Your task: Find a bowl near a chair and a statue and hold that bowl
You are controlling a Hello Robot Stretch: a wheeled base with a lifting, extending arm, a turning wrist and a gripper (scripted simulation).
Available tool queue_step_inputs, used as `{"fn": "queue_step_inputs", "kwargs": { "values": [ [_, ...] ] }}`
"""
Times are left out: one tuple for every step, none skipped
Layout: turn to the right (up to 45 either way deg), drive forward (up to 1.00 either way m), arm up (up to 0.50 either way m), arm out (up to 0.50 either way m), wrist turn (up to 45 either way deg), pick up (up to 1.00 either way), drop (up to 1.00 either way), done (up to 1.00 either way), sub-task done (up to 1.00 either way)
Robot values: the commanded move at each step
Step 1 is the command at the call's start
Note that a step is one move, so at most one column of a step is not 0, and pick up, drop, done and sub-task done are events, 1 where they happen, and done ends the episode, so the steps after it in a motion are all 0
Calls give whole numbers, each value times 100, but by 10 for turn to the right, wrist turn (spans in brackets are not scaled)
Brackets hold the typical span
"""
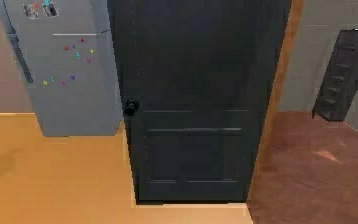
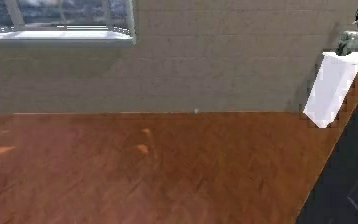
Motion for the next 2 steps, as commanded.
{"fn": "queue_step_inputs", "kwargs": {
  "values": [
    [450,0,0,0,0,0,0,0,0],
    [420,0,0,0,0,0,0,0,0]
  ]
}}
